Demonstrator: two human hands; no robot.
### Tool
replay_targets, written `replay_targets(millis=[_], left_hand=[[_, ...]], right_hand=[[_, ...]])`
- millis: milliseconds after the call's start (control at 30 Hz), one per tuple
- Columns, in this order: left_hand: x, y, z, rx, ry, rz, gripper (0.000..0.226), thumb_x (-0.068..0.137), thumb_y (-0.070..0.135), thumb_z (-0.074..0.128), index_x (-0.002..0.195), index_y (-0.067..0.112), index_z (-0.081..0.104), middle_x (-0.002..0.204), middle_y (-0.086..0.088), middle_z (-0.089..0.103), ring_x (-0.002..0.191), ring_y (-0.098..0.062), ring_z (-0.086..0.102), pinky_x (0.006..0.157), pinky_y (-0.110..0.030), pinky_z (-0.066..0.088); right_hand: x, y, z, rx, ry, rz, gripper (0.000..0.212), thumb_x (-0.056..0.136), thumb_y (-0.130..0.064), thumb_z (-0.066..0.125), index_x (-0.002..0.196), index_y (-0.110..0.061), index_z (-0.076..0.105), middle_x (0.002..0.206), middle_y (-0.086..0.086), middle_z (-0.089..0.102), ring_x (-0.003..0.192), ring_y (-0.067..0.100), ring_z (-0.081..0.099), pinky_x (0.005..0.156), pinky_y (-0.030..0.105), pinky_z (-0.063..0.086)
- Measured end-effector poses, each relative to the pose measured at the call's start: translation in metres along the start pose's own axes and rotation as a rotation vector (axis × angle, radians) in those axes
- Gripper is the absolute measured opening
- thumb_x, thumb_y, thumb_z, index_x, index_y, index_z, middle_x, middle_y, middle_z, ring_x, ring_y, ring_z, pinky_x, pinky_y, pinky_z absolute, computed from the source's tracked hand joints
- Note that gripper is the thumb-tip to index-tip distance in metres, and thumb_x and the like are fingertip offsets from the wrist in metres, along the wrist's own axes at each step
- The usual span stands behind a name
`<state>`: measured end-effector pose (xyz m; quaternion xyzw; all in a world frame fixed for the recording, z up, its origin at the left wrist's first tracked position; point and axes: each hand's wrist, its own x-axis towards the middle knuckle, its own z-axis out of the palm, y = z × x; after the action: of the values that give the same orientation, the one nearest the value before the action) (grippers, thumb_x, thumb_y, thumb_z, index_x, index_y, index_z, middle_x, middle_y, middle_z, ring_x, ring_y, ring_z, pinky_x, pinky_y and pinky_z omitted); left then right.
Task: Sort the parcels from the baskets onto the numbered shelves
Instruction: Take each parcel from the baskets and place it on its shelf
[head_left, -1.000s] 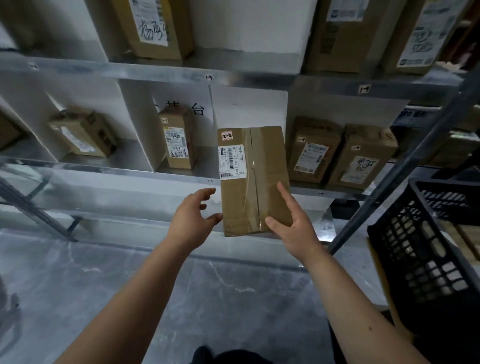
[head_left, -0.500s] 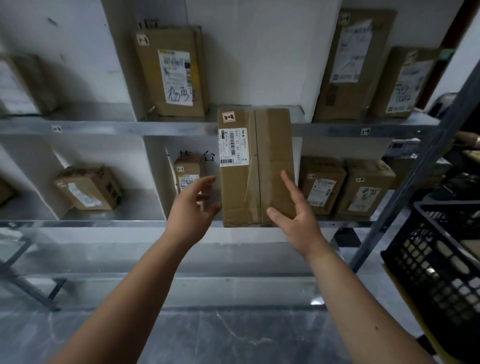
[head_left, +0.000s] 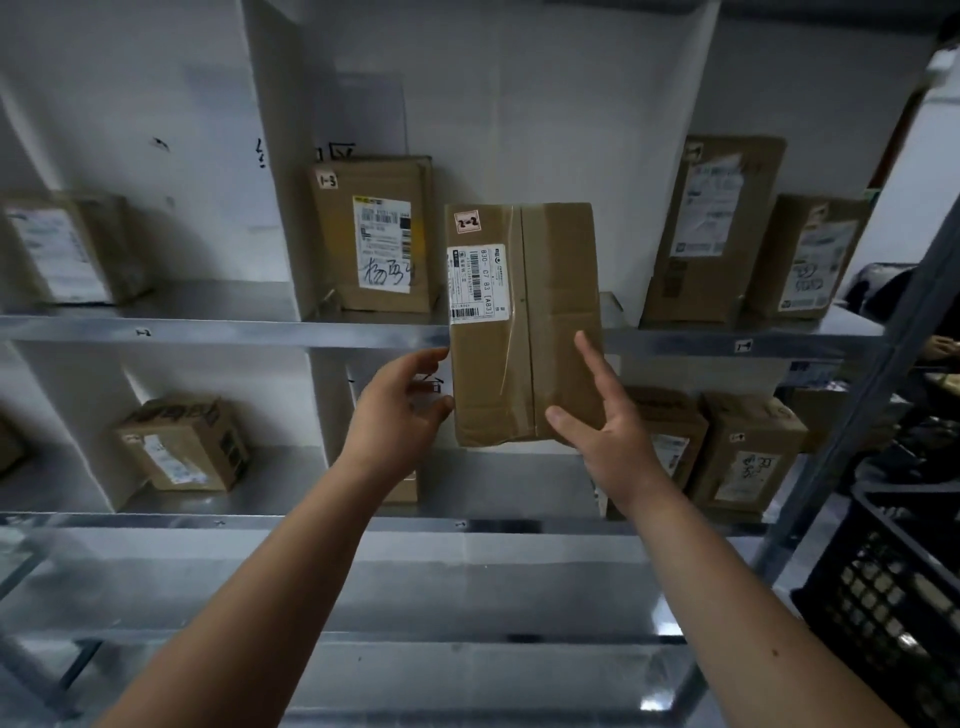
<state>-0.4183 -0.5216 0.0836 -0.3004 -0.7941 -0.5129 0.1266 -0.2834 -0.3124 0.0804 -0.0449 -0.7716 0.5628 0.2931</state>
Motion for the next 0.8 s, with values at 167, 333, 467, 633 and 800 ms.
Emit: replay_targets(millis=[167,333,467,633,800], left_hand=[[-0.013,-0.023,-0.035,0.035,0.068,-0.015,0.059,0.088,0.009,0.082,0.141,0.026,0.061,0.125,0.013,0.065,0.107,0.003,0.063,0.097,-0.030,0.057],[-0.042,-0.048,-0.084,0.097,0.160,-0.117,0.058,0.089,0.011,0.082,0.140,0.028,0.061,0.128,0.011,0.065,0.107,-0.003,0.065,0.092,-0.027,0.056],[-0.068,-0.074,-0.126,0.129,0.223,-0.199,0.056,0.088,0.011,0.083,0.138,0.027,0.064,0.125,0.010,0.068,0.106,-0.004,0.066,0.093,-0.029,0.058],[-0.104,-0.108,-0.169,0.181,0.293,-0.315,0.047,0.091,0.014,0.080,0.132,0.030,0.066,0.120,0.015,0.069,0.100,0.001,0.068,0.089,-0.028,0.058],[-0.142,-0.157,-0.196,0.218,0.252,-0.494,0.052,0.090,0.013,0.081,0.136,0.032,0.064,0.118,0.009,0.070,0.103,-0.004,0.069,0.095,-0.038,0.060]], right_hand=[[0.007,0.013,0.042,0.043,-0.065,-0.029,0.080,0.098,-0.017,0.073,0.148,-0.066,0.036,0.162,-0.024,0.035,0.151,0.004,0.033,0.125,0.049,0.034],[0.008,0.012,0.105,0.099,-0.186,-0.032,0.076,0.090,-0.032,0.072,0.147,-0.067,0.037,0.163,-0.018,0.036,0.152,0.013,0.036,0.121,0.054,0.038],[0.003,0.011,0.157,0.147,-0.290,-0.022,0.077,0.097,-0.019,0.072,0.148,-0.065,0.038,0.162,-0.024,0.034,0.152,0.008,0.034,0.123,0.052,0.036],[-0.009,0.018,0.220,0.151,-0.418,-0.006,0.084,0.097,-0.014,0.072,0.150,-0.066,0.033,0.162,-0.032,0.028,0.151,-0.004,0.026,0.127,0.043,0.029],[-0.023,0.040,0.277,0.069,-0.589,0.012,0.098,0.099,-0.016,0.070,0.157,-0.065,0.007,0.158,-0.036,0.011,0.138,-0.026,0.014,0.118,0.025,0.022]])
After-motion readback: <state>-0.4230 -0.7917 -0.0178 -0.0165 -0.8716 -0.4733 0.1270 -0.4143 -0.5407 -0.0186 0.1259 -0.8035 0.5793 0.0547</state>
